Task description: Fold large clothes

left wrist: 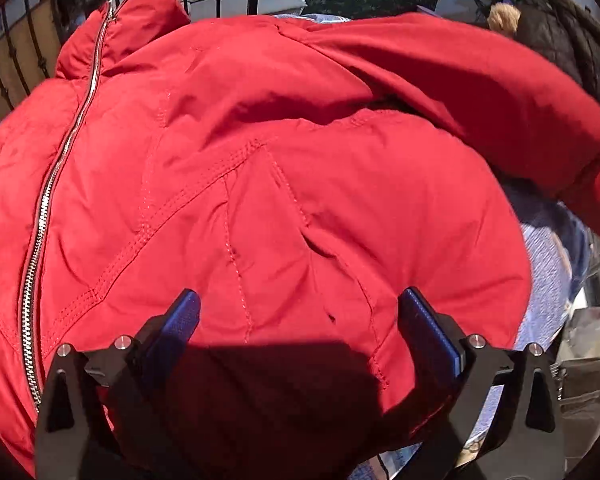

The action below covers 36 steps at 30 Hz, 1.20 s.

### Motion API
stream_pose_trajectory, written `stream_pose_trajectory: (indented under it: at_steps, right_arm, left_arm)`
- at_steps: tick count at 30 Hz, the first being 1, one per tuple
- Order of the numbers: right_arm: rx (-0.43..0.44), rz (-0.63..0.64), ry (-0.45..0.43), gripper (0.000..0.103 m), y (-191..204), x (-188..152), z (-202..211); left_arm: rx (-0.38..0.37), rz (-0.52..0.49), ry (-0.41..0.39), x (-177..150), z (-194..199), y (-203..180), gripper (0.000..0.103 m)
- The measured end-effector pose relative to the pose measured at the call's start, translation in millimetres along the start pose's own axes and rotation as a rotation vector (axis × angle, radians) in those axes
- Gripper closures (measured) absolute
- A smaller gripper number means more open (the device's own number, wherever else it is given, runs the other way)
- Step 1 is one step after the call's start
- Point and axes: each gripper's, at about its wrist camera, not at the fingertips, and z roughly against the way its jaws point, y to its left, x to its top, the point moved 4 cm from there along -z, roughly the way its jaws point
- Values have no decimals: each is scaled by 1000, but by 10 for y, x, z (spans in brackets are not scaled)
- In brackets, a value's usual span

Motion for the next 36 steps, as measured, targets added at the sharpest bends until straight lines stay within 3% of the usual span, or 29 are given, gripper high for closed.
stream_pose_trajectory:
  at_steps: [1,2,4,6,9,12,14,18,22,23,25,26,29,31,33,36]
  right_arm:
    - [36,-27,-35,9,-81,-63,186]
    - [70,-66,-90,5,-220,-136,434]
    - [103,-129,-146,6,-451,-299,762]
    - [129,-170,-122,6,-625,-459,867]
    - [213,-252,-21,6,-696,-725,615]
    - [335,-352,123,9,-451,-1090,195]
    - [394,-463,156,9,-405,-1221,-48]
    - [616,-737,191,11,-393,-1425,-489]
    - [599,-804,180,81,-356,-1474,-716]
    - [599,-826,195,86,-370,-1504,-740]
    - [612,-875,211,89,-469,-1522,-675]
    - [600,-856,165,90,-560,-1434,-518]
    - [596,-701,4,93,-686,-988,67]
    - [554,-596,-56,94,-660,-690,380]
    - [476,-540,-65,94,-606,-517,458]
    - [390,-591,-6,94,-572,-557,370]
  left_arm:
    - [-2,5,9,13,20,-8,5]
    - [-22,20,22,38,55,-6,5]
    - [-91,56,24,94,176,10,5]
    - [-140,85,7,158,319,20,5]
    - [-176,109,-35,265,522,-28,5]
    - [-208,110,-66,317,710,-107,5]
    - [-213,97,-82,290,820,-142,5]
    - [-206,69,-93,239,921,-155,5]
    - [-200,86,-72,134,920,-77,5]
    - [-198,94,-70,104,914,-53,5]
    - [-198,111,-67,47,937,9,5]
    - [-200,114,-69,33,947,37,5]
    - [-202,103,-80,41,989,99,5]
    - [-183,94,-71,71,926,139,5]
    - [-160,95,0,59,709,201,5]
    - [-146,100,83,-85,375,269,5]
